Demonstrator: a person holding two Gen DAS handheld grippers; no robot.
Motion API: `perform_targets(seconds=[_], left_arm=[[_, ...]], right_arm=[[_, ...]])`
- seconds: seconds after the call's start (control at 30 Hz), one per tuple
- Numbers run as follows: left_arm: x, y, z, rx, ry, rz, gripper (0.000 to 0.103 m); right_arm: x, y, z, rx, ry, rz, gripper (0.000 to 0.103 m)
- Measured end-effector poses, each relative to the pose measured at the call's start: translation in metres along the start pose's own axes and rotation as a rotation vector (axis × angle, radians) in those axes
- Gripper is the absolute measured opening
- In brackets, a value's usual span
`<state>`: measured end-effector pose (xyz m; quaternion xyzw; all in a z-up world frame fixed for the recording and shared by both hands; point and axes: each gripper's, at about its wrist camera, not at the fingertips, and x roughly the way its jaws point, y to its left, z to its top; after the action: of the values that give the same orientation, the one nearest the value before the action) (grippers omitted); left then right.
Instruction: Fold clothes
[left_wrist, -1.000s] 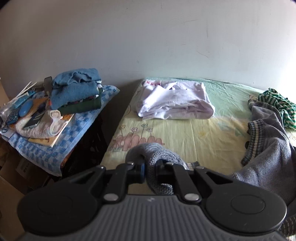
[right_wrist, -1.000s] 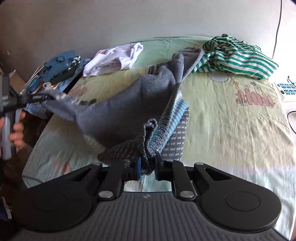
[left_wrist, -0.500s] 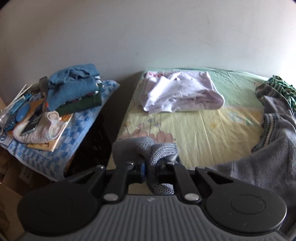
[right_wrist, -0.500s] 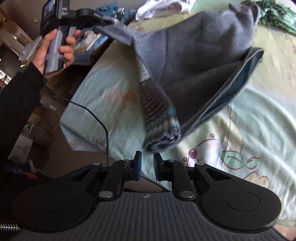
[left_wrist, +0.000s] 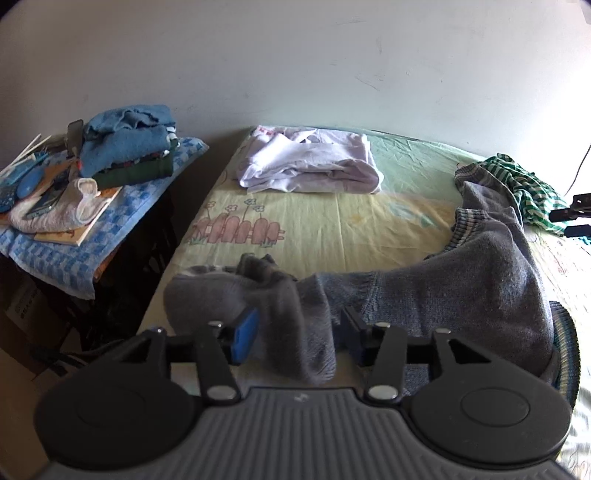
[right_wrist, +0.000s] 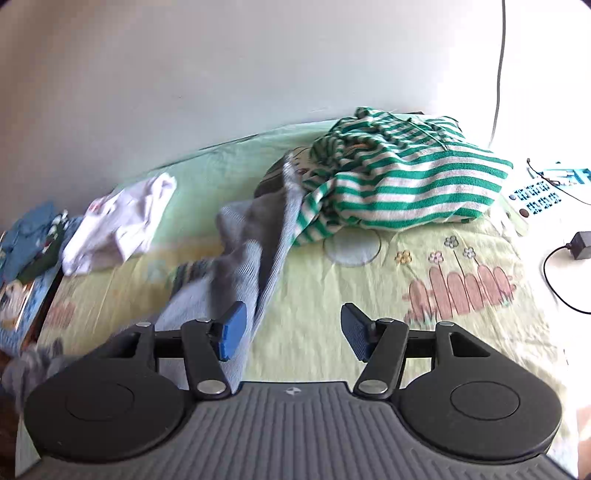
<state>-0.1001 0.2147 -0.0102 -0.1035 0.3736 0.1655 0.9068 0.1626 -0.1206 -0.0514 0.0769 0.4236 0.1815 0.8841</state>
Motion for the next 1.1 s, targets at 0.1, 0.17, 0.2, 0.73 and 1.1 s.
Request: perform_targets(seconds=[0.1,0.17,0.2,0.73,1.1], left_arm=[[0.005,-0.017,0.001,-0.014,0.009,0.023,0.051],[0.008,-0.028,0.000,-0.005,0.008,0.051,0.059],[0.012,-0.032,0.000,-0.002,0.012,0.063,0.061],[0.089,-0.048,0.020,0.046,0.116,-0.025,0.000],[0.098,-0.078,0.021,0.217,0.123,-0.206,0.003]], right_arm=[[0.042,-0.001,0.024,0.012,0.038,0.011,0.060],[0.070,0.007,0.031,-0.011,0.086,0.007,0.060],[0.081,0.009,0.032,-0.018,0.106,0.018,0.060],[0.001,-0.026,0.036,0.082,-0.059,0.112,0.011],[-0.127,-0.079,-0.035,0.161,-0.266,-0.162,0.009]])
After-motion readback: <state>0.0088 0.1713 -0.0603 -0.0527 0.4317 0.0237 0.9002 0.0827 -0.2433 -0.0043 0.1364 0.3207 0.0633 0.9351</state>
